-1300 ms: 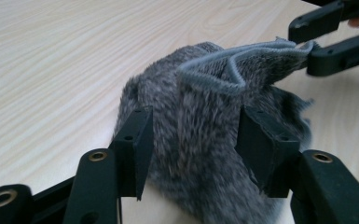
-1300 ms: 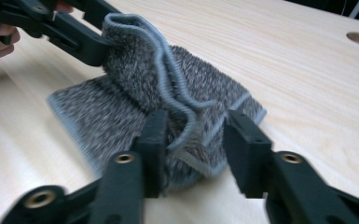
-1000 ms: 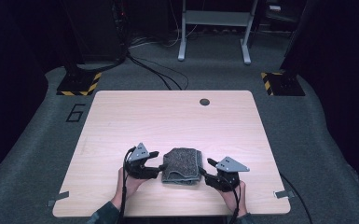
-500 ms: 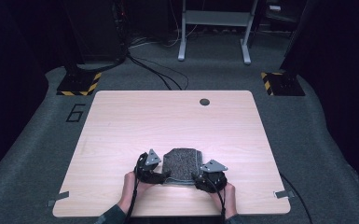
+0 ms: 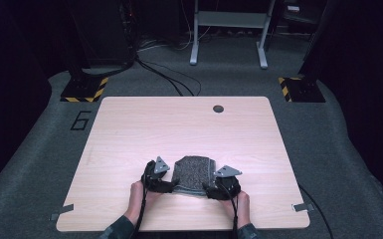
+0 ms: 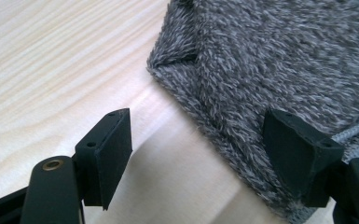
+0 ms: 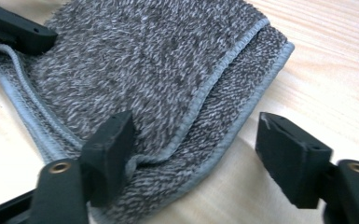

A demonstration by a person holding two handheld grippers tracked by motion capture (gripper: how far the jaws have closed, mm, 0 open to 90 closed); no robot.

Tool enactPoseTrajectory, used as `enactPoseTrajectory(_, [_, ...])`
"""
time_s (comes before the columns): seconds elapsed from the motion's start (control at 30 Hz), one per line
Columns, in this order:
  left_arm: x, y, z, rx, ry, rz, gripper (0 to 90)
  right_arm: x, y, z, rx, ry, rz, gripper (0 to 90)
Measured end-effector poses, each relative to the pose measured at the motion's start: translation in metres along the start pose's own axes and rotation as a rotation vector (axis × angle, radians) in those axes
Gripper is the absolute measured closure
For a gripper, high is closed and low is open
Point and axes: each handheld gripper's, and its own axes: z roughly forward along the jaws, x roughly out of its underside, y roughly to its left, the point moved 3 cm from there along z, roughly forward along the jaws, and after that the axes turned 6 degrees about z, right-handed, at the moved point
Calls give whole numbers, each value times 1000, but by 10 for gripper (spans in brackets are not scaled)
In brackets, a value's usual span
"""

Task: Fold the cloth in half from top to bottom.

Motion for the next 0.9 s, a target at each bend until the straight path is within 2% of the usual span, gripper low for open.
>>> enactPoseTrajectory(0.1, [-4, 6, 4, -9, 15, -24, 236, -7, -5, 8, -3, 17, 17, 196])
enactPoseTrajectory(0.2, [-7, 12, 7, -18, 36, -32, 224, -16, -11, 16, 10, 38, 15, 152])
enactPoseTrajectory(0.23, [-7, 14, 7, -18, 42, -33, 224, -18, -12, 19, 13, 42, 28, 147])
enactPoseTrajectory(0.27, [-7, 15, 8, -11, 39, -50, 220, -21, -13, 21, 15, 51, 25, 144])
enactPoseTrajectory(0.33, [-7, 17, 8, -7, 39, -51, 212, -23, -14, 23, 22, 53, 21, 116])
enactPoseTrajectory(0.37, [-6, 17, 7, 1, 40, -56, 212, -23, -14, 23, 22, 54, 33, 116])
enactPoseTrajectory(0.4, [-7, 16, 7, -5, 29, -67, 207, -22, -16, 22, 15, 50, 17, 114])
enactPoseTrajectory(0.43, [-7, 16, 5, 3, 28, -68, 187, -22, -16, 22, 10, 42, 41, 80])
enactPoseTrajectory(0.47, [-8, 16, 0, 14, 1, -87, 154, -22, -17, 20, 6, 39, 42, 25])
enactPoseTrajectory(0.5, [-8, 15, -4, 21, -14, -91, 143, -22, -19, 17, -3, 22, 70, 4])
enactPoseTrajectory(0.57, [-7, 14, -19, 11, -55, -98, 141, -23, -22, 7, -21, -11, 89, 9])
enactPoseTrajectory(0.67, [1, 15, -38, -5, -76, -103, 119, -21, -28, -17, -3, -78, 96, 20])
enactPoseTrajectory(0.8, [28, 27, -65, -71, -58, -122, 93, -4, -48, -51, 62, -108, 121, 28])
enactPoseTrajectory(0.83, [33, 31, -68, -87, -58, -126, 88, 4, -56, -59, 100, -99, 125, 29])
enactPoseTrajectory(0.9, [52, 41, -75, -119, -40, -168, 85, 16, -68, -68, 149, -89, 137, 32])
